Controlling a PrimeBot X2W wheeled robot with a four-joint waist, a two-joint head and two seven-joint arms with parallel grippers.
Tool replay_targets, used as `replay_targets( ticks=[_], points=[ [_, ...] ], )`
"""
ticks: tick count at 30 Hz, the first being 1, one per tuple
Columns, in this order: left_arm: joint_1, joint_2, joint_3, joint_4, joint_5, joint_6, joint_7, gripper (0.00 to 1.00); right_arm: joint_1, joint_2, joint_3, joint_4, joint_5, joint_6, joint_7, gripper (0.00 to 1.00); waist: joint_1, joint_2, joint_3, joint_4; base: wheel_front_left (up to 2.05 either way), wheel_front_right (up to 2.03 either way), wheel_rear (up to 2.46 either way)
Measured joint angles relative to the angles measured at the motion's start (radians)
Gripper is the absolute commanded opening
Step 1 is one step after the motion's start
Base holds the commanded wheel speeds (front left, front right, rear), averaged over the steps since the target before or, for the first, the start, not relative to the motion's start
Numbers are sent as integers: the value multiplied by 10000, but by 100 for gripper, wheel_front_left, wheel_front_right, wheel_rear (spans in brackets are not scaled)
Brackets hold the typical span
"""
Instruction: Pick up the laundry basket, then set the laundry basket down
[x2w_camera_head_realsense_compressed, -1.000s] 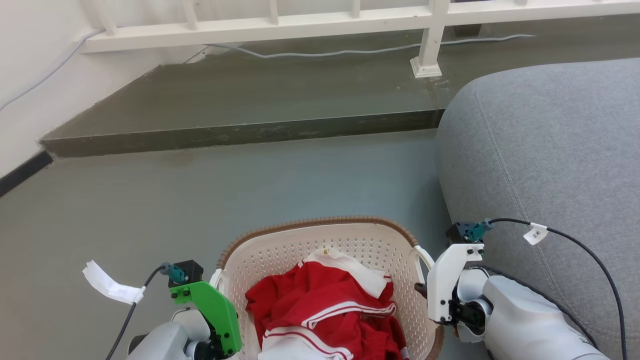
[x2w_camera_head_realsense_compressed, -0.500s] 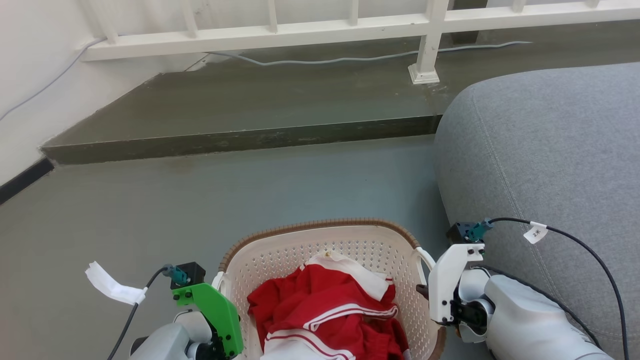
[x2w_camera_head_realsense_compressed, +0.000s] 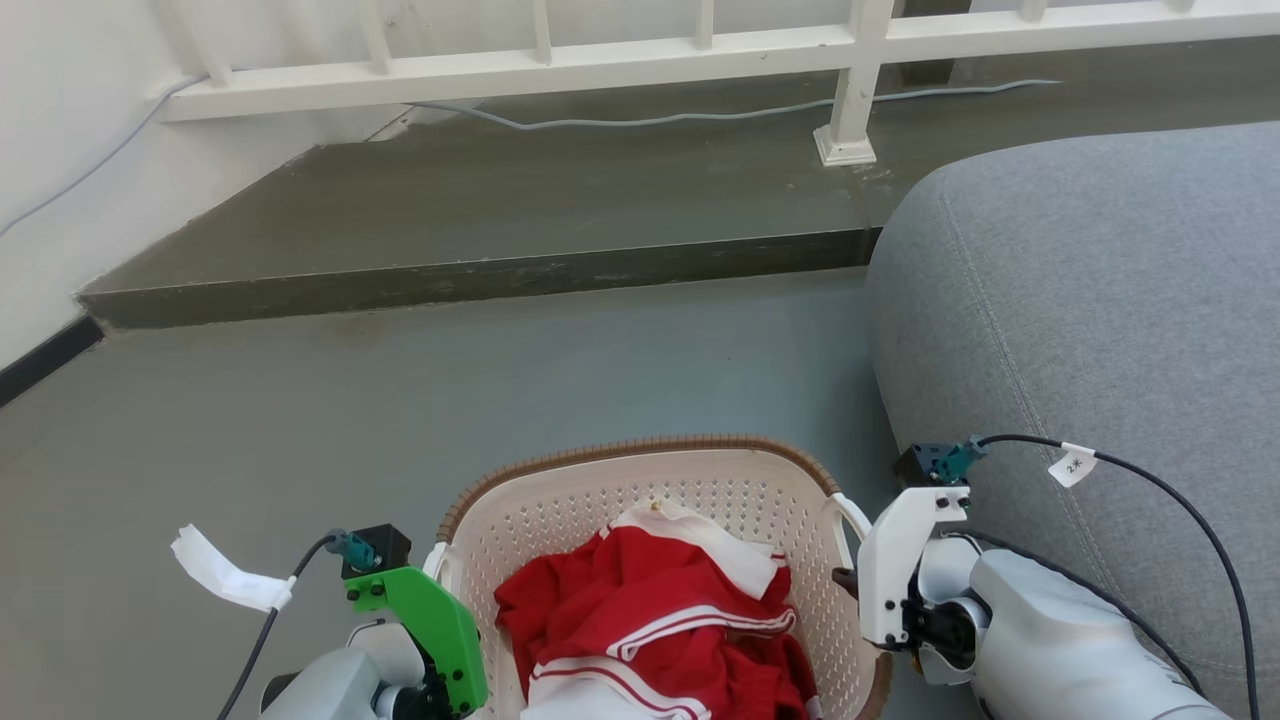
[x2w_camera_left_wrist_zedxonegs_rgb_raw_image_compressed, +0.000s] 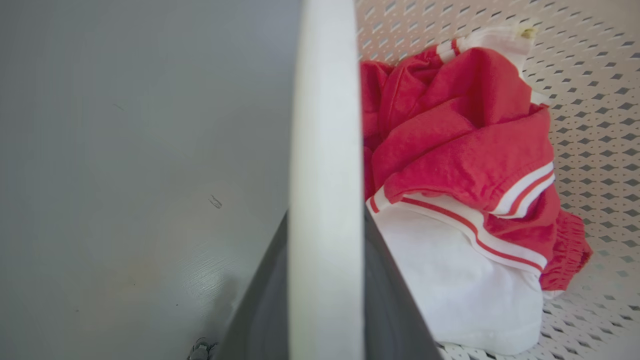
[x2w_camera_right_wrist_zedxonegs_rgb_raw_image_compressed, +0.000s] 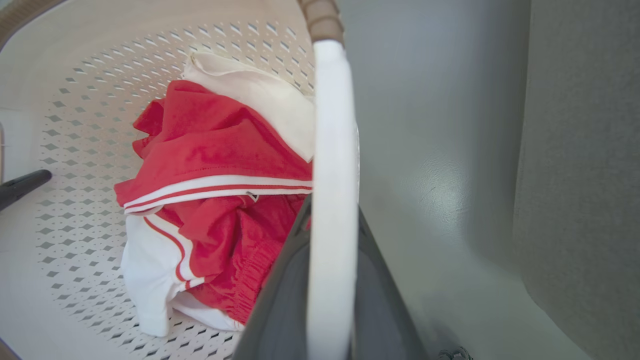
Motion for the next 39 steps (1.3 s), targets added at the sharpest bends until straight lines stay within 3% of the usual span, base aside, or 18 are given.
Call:
replay_targets(
  ticks=[19,39],
  points=[
    [-90,-12,-186,36,-272,127,-307,0,-100,-84,247,-82,81,0,-366,0,0,0,295,-98,0,0,0],
    [-1708,-15,-263,-161,-140,399,-1407,0,-1343,-451,90,-499,79,2,-1737,0,1,0,2271,-53,0,0,0]
  ],
)
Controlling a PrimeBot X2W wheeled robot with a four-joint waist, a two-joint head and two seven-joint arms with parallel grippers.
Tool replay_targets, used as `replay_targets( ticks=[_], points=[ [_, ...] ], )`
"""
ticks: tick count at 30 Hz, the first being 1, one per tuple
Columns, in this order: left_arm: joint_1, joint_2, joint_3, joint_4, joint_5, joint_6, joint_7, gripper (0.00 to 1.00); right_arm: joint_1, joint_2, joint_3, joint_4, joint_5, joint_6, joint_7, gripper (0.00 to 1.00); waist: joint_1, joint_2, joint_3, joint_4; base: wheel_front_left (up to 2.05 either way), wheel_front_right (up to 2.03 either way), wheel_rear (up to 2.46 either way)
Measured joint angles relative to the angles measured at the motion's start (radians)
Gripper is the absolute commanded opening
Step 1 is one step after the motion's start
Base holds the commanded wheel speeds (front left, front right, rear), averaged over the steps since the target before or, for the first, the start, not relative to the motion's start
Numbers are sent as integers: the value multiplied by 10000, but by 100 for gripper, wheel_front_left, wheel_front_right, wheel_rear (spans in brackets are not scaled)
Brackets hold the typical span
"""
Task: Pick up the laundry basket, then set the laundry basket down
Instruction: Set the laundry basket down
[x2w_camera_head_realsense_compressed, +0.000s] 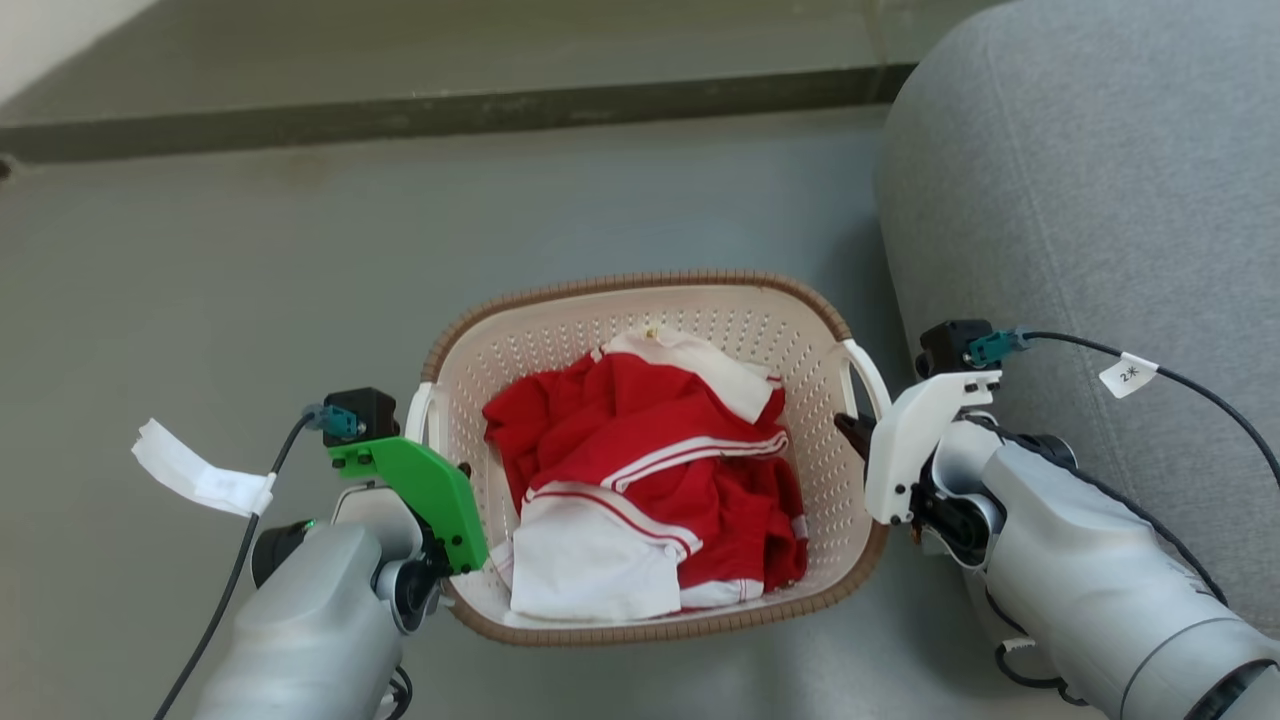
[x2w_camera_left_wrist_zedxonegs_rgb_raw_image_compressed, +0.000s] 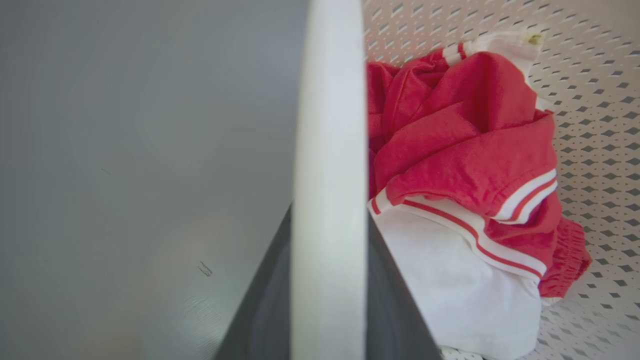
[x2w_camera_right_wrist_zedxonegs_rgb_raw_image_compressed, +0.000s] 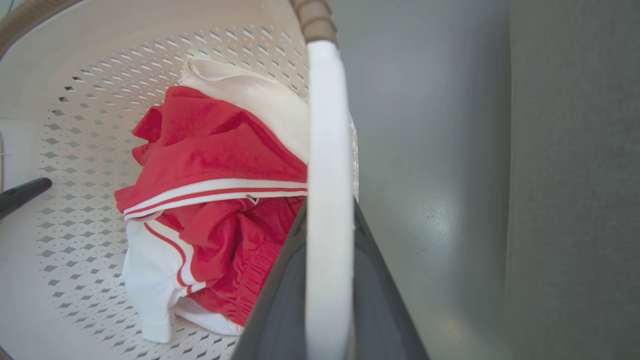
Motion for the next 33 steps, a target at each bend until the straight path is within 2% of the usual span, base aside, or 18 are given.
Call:
replay_targets(
  ticks=[17,33],
  points=[
    [-1245,-12,82,-13,288,96,-1475,0,-1049,-242,-84,-316,-21,4,-1452,0,1,0,2391,56,0,0,0],
    [-2406,-12,130,46,412,224,-2140,0,-2051,-326,-117,-334,-21,4,-2192,0,2,0,4691,33,0,0,0]
  ],
)
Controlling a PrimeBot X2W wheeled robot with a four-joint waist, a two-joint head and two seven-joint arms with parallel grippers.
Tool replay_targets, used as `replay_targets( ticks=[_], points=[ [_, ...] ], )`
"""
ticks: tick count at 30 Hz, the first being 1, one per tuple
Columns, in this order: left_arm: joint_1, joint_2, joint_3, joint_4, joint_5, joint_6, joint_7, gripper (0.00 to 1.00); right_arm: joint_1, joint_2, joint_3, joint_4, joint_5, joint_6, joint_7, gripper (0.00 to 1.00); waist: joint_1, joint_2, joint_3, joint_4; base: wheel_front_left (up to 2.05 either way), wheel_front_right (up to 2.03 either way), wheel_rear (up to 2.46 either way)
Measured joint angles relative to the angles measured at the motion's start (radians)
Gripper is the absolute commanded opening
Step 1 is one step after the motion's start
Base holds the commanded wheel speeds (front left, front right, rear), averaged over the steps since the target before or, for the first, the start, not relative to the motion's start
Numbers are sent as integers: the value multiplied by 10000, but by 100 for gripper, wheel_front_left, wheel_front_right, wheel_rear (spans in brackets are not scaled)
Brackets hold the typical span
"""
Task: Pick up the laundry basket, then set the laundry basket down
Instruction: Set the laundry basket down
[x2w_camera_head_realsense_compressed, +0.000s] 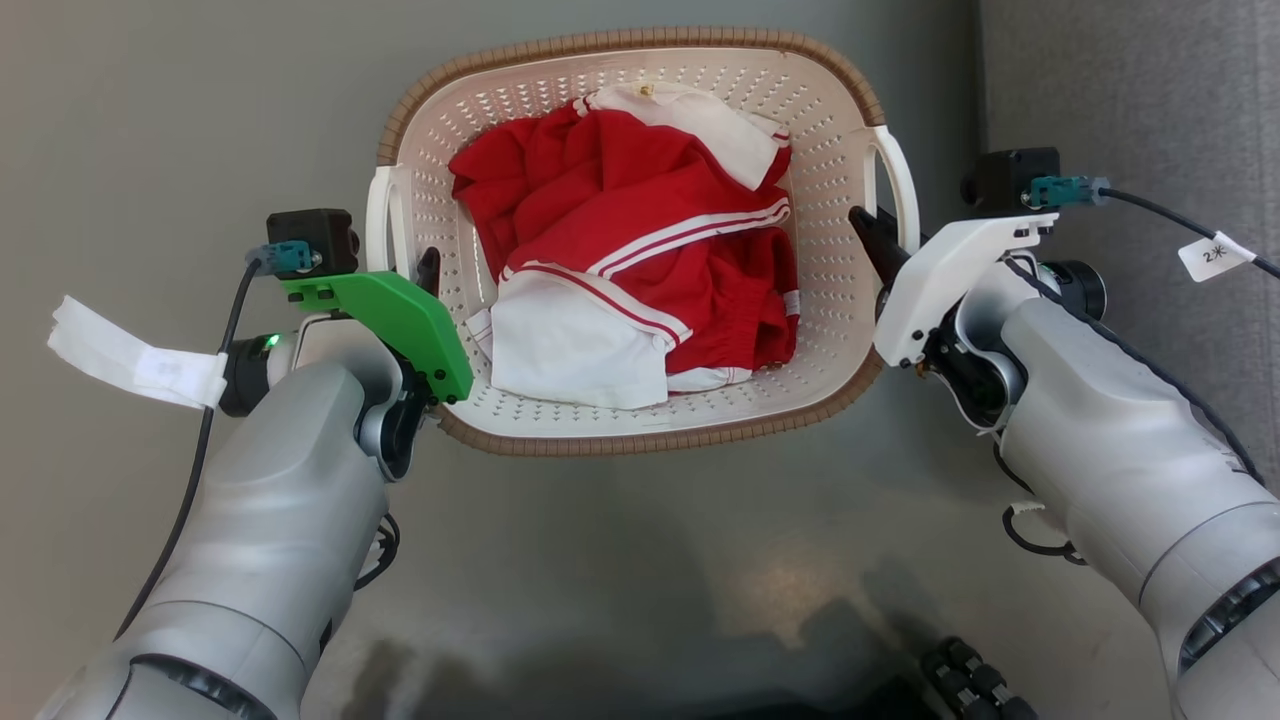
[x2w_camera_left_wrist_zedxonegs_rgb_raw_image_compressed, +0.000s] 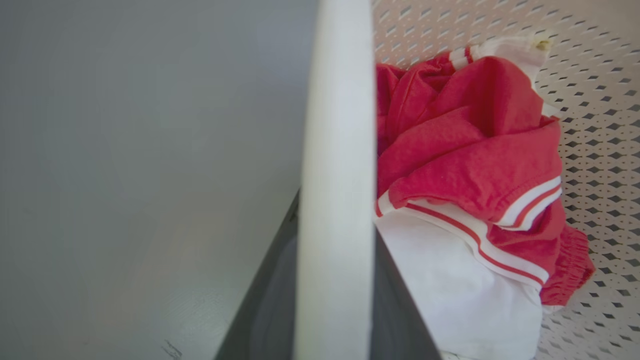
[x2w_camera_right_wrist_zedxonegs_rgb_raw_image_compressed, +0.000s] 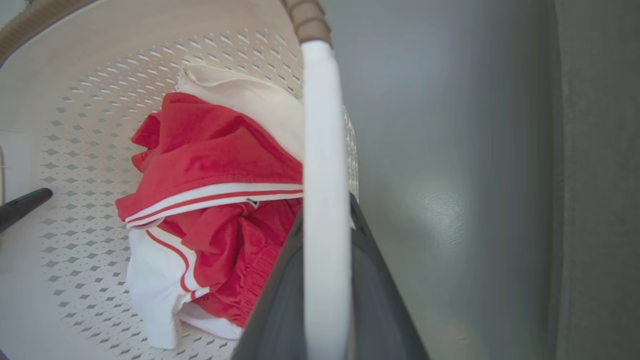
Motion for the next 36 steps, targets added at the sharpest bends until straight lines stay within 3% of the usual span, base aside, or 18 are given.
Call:
replay_targets(
  ticks=[23,36],
  points=[
    [-901,-8,-17,278,291,4,-895,0,-820,75,67,295,-2,6,-1003,0,-1,0,2175,-20,0,0,0],
    [-1073,-4,-50,460,407,6,-1091,0,-1012,192,115,433,-15,6,-1189,0,-2,0,2627,-59,0,0,0]
  ],
)
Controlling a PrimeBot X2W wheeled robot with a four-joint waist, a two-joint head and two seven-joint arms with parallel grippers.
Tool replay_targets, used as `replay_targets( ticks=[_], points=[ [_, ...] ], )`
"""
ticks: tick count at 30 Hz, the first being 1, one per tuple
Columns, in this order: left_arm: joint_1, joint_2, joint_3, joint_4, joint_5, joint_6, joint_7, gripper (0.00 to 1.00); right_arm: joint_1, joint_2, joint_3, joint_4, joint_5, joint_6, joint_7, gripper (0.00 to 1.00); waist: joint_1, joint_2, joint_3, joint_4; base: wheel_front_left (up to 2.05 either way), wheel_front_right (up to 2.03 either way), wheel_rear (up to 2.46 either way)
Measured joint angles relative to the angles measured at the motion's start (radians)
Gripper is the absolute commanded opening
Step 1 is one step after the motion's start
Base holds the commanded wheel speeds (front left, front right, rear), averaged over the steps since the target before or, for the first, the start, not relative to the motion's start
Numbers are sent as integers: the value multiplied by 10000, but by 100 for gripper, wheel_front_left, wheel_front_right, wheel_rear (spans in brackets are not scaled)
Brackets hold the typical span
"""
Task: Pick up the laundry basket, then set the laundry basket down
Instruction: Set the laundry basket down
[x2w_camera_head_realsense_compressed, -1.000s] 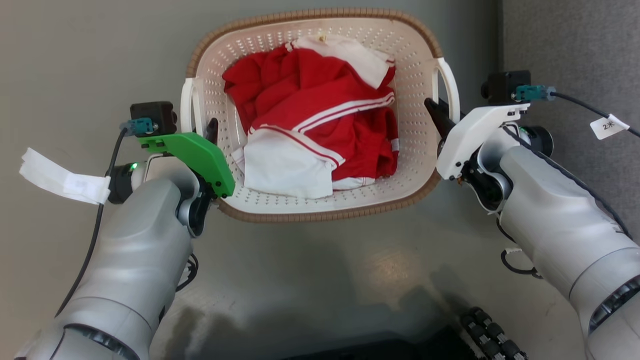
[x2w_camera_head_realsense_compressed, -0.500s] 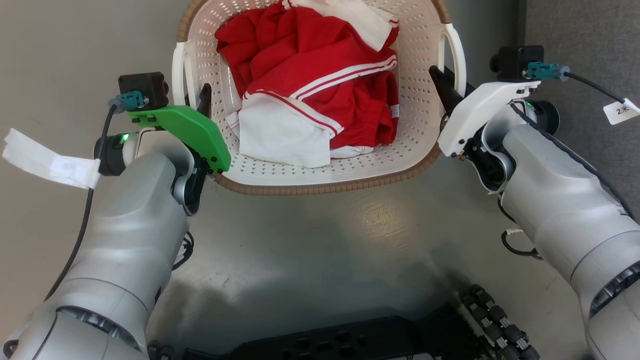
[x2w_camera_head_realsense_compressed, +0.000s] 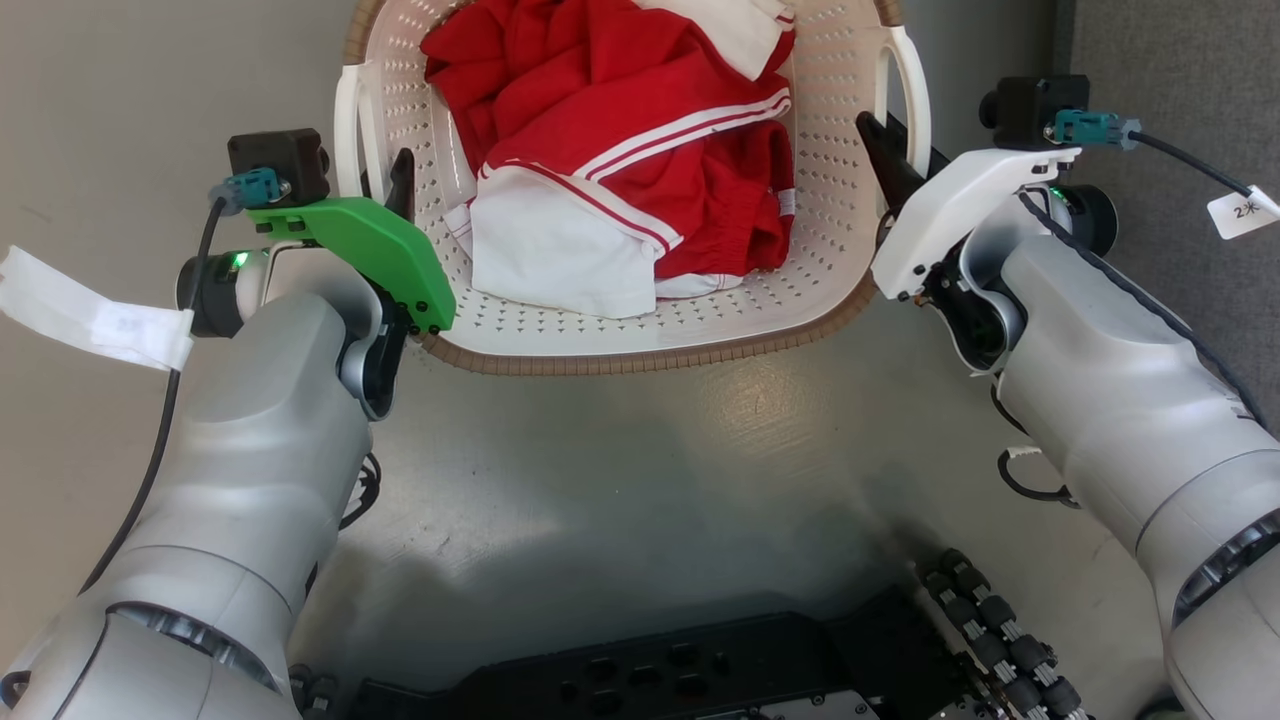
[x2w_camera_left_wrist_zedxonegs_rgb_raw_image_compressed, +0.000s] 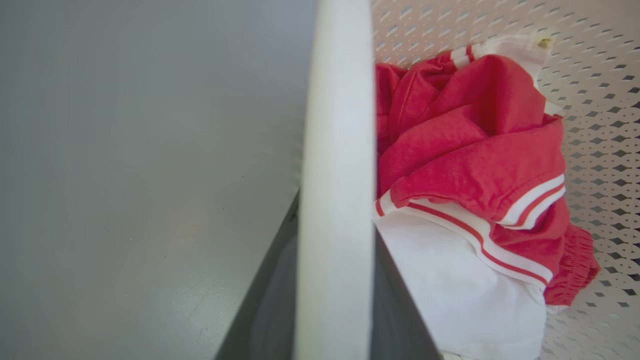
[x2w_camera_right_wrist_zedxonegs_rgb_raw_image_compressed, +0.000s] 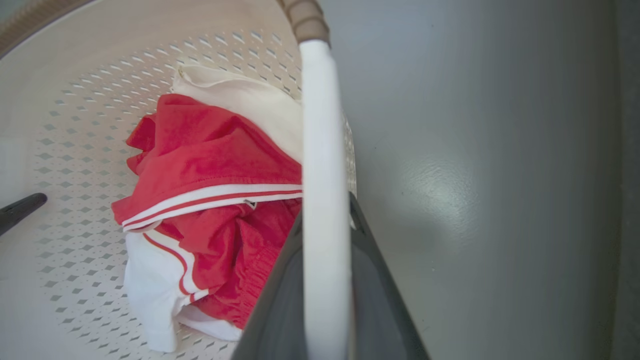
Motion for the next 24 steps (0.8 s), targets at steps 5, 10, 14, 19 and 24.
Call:
replay_targets(
  ticks=[5,10,14,19,24],
  points=[
    [-42,0,-12,107,44,-2,-10,0,-2,48,19,36,0,0,-33,0,0,0,58,-33,0,0,0],
    [-85,0,-19,167,44,-4,-63,0,-29,79,35,79,0,0,-86,0,0,0,98,-55,0,0,0],
    [-97,19,-27,238,44,-21,-65,100,-91,113,35,127,2,42,-119,100,-1,0,121,-76,0,0,0],
    [-97,98,-48,435,44,-59,-65,100,-146,100,21,245,35,100,-130,100,0,0,119,-100,0,0,0],
    [-98,104,-71,481,46,-59,-65,100,-152,111,23,334,40,100,-132,100,0,0,98,-117,0,0,0]
  ],
)
